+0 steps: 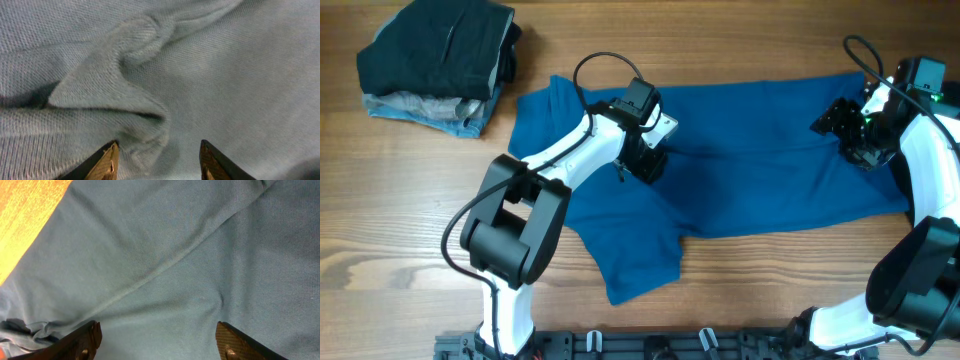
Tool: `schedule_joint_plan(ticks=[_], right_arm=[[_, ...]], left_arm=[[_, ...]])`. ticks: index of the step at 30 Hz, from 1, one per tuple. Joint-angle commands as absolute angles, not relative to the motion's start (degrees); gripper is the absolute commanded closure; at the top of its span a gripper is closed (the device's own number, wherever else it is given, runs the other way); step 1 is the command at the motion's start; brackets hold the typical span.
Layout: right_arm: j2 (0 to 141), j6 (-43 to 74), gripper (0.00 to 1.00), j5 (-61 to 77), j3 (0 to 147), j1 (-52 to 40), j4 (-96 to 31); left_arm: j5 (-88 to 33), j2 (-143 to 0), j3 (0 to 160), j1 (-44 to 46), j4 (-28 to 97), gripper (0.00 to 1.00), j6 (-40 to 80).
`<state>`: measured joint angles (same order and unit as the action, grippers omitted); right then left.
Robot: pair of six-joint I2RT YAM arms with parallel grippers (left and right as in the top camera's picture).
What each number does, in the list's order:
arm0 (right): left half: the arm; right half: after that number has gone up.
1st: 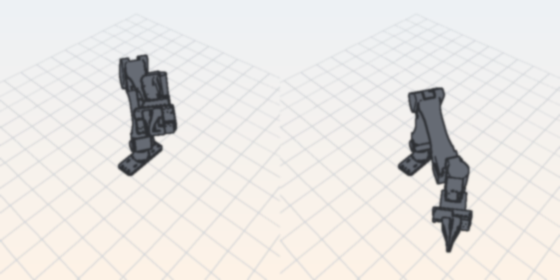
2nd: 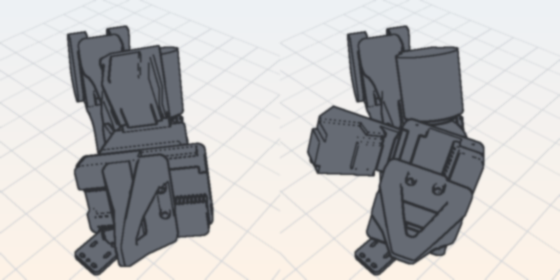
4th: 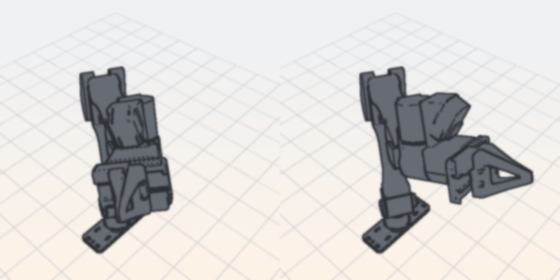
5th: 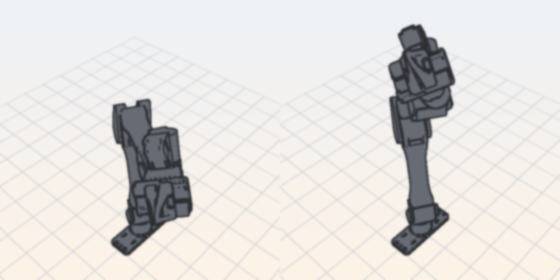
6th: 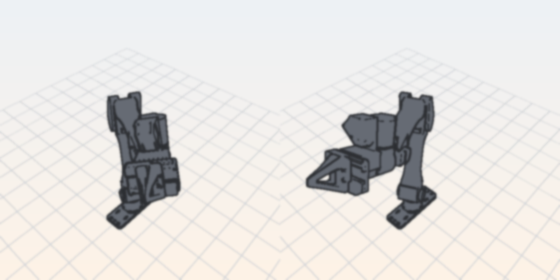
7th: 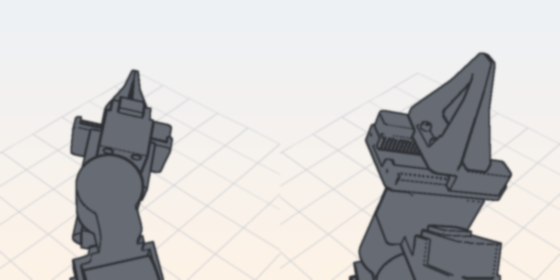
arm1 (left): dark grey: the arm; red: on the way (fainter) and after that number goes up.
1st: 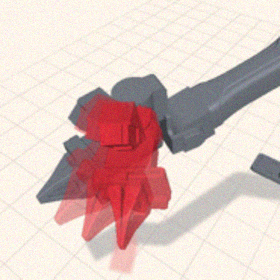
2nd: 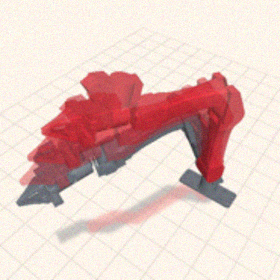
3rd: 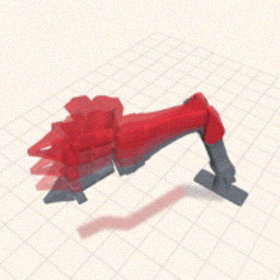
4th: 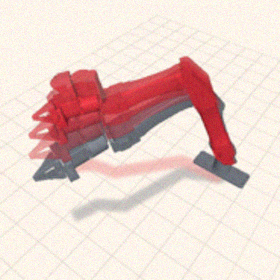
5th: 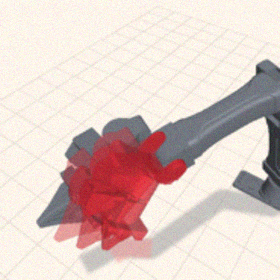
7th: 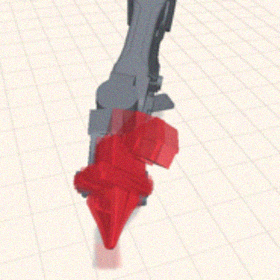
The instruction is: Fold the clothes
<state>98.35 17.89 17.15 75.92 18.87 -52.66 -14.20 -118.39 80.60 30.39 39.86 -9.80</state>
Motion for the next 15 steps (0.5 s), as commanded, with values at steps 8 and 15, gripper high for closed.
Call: schedule_joint_plan(ticks=[8, 15], right_arm=[[97.9, 18.0, 0.22, 18.1, 75.8, 19.0, -52.5], [97.9, 18.0, 0.22, 18.1, 75.8, 19.0, -52.5]], left_arm=[[-12.3, -120.0, 80.1, 30.5, 37.7, 0.96, -9.9], [-9.9, -116.9, 84.1, 30.5, 44.4, 0.96, -10.3]])
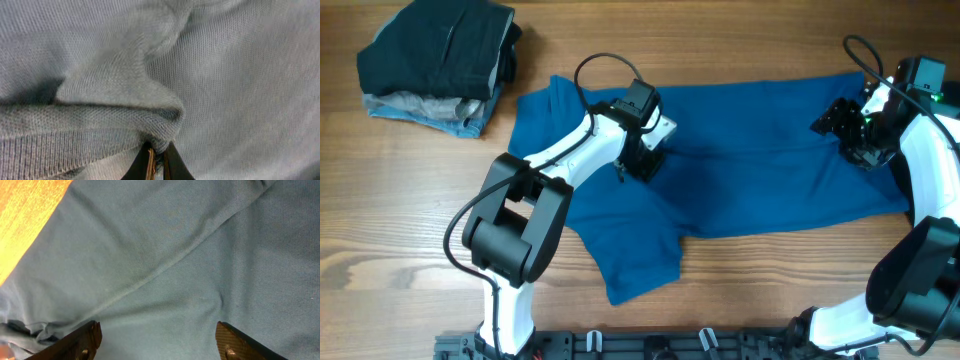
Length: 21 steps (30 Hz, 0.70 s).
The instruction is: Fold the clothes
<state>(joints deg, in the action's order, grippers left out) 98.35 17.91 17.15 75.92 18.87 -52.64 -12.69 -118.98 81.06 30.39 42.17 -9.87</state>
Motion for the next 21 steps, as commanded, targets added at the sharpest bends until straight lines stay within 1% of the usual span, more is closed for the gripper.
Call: schedule_joint_plan(ticks=[1, 4, 12, 16, 21], right_arm=[[97.9, 18.0, 0.22, 18.1, 75.8, 19.0, -52.5], [97.9, 18.0, 0.22, 18.0, 75.8, 19.0, -52.5], [97.9, 18.0, 0.22, 17.9, 75.8, 19.0, -51.7], [97.9, 18.0, 0.21, 17.9, 75.8, 19.0, -51.5], [97.9, 18.0, 0.21, 17.9, 75.8, 19.0, -51.5]], left_arm=[[-9.3, -116.4, 85.3, 30.5, 45.4, 0.96, -10.3], [-9.0, -115.1, 86.6, 30.5, 46.0, 0.96, -11.9], [-1.2, -114.8, 87.5, 30.5, 44.1, 0.96, -14.8], [4.2, -114.7, 88.4, 30.5, 37.3, 0.96, -14.8], [1.7, -114.8, 88.4, 30.4, 29.4, 0.96, -14.8]])
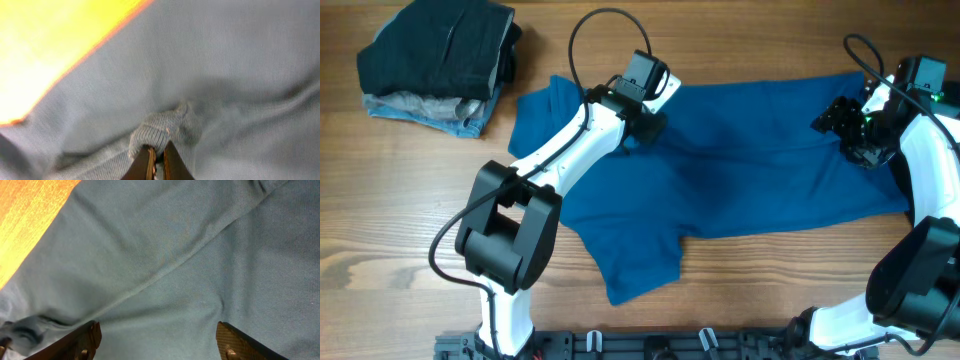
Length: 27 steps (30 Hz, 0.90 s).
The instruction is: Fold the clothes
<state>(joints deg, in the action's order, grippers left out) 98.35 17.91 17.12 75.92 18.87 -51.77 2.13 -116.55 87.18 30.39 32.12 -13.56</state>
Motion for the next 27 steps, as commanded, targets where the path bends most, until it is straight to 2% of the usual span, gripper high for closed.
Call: schedule_joint_plan(ticks=[1, 5, 9, 13, 14, 15, 16, 17, 21, 27], right_arm=[[97.9, 18.0, 0.21, 17.9, 75.8, 19.0, -51.5], [97.9, 18.0, 0.21, 17.9, 75.8, 19.0, -51.6], [97.9, 18.0, 0.21, 17.9, 75.8, 19.0, -51.7], [97.9, 18.0, 0.22, 17.9, 75.8, 19.0, -51.7], [97.9, 18.0, 0.21, 17.9, 75.8, 19.0, -51.7], [97.9, 18.0, 0.21, 17.9, 75.8, 19.0, -51.7], [97.9, 18.0, 0.21, 17.9, 75.8, 19.0, -51.7], [97.9, 18.0, 0.21, 17.9, 75.8, 19.0, -51.7], [97.9, 18.0, 0.21, 17.9, 75.8, 19.0, -51.7], [97.9, 18.0, 0.21, 17.9, 75.8, 19.0, -52.6]], left_arm=[[-0.1, -114.8, 88.4, 30.4, 28.4, 0.96, -14.8], [-5.9, -115.8, 88.4, 30.4, 26.3, 0.96, -14.8], [-6.0, -118.4, 88.4, 30.4, 26.7, 0.96, -14.8], [-6.0, -119.1, 88.4, 30.3, 25.5, 0.83, -14.8], [-6.0, -119.1, 88.4, 30.3, 25.0, 0.71, -14.8], [-6.0, -119.1, 88.4, 30.3, 24.5, 0.39, -14.8], [-5.9, -119.1, 88.4, 30.3, 24.1, 0.27, -14.8], [-5.8, -119.0, 88.5, 30.2, 23.9, 0.22, -14.8], [-3.9, -118.0, 89.6, 30.0, 25.3, 0.22, -14.5], [-3.8, -115.9, 89.9, 27.5, 36.6, 0.24, -11.6]])
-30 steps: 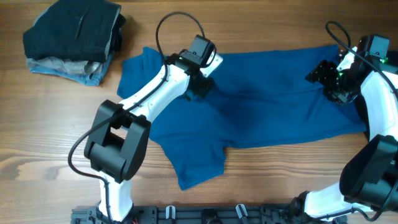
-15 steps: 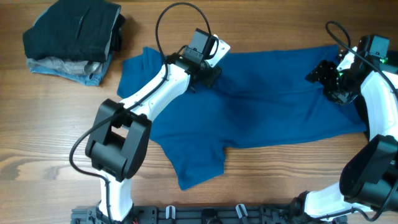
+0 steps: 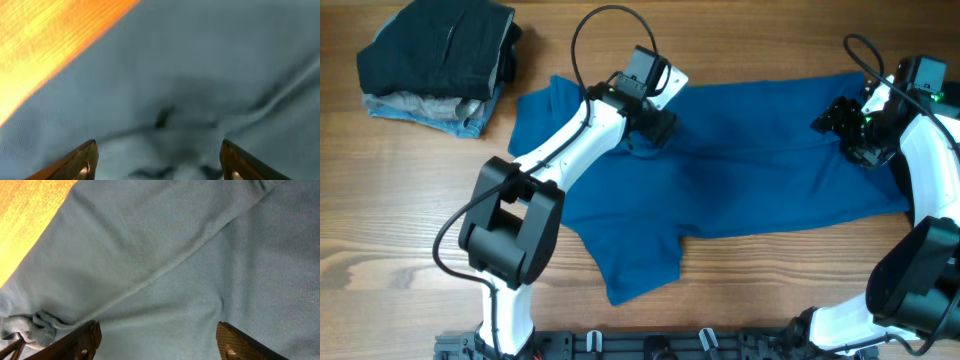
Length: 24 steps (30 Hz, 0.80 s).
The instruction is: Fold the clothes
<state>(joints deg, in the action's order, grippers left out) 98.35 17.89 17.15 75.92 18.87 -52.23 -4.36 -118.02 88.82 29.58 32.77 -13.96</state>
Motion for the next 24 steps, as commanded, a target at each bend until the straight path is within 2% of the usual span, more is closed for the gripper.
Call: schedule_joint_plan(ticks=[1, 2, 6, 9, 13, 16, 17, 20, 24], right_arm=[[97.9, 18.0, 0.22, 17.9, 75.8, 19.0, -52.6], [97.9, 18.0, 0.21, 17.9, 75.8, 19.0, -52.6], [97.9, 18.0, 0.21, 17.9, 75.8, 19.0, -52.8], [97.9, 18.0, 0.21, 17.9, 75.8, 19.0, -52.8], [97.9, 18.0, 0.21, 17.9, 75.8, 19.0, -52.8], [97.9, 18.0, 0.21, 17.9, 75.8, 19.0, -52.8], [97.9, 18.0, 0.21, 17.9, 75.8, 19.0, -52.8], [97.9, 18.0, 0.21, 17.9, 75.8, 19.0, -52.8], [97.9, 18.0, 0.21, 17.9, 75.8, 19.0, -53.0]], left_arm=[[-3.7, -116.1, 89.9, 26.5, 38.2, 0.29, -11.6], [-3.7, -116.6, 89.9, 25.1, 39.4, 0.3, -11.0], [-7.0, -117.1, 89.9, 20.5, 42.0, 0.25, -5.7], [-18.7, -117.2, 89.9, 18.3, 44.9, 0.33, -6.0], [-14.9, -117.5, 89.8, 18.2, 45.7, 0.33, -5.5], [-12.0, -118.0, 89.8, 17.5, 42.2, 0.27, -2.6], [-12.6, -118.1, 89.8, 17.1, 41.4, 0.28, -1.9], [-12.8, -119.5, 89.8, 16.7, 40.8, 0.4, -1.9], [-13.0, -122.7, 89.8, 16.7, 40.8, 0.48, -1.9]])
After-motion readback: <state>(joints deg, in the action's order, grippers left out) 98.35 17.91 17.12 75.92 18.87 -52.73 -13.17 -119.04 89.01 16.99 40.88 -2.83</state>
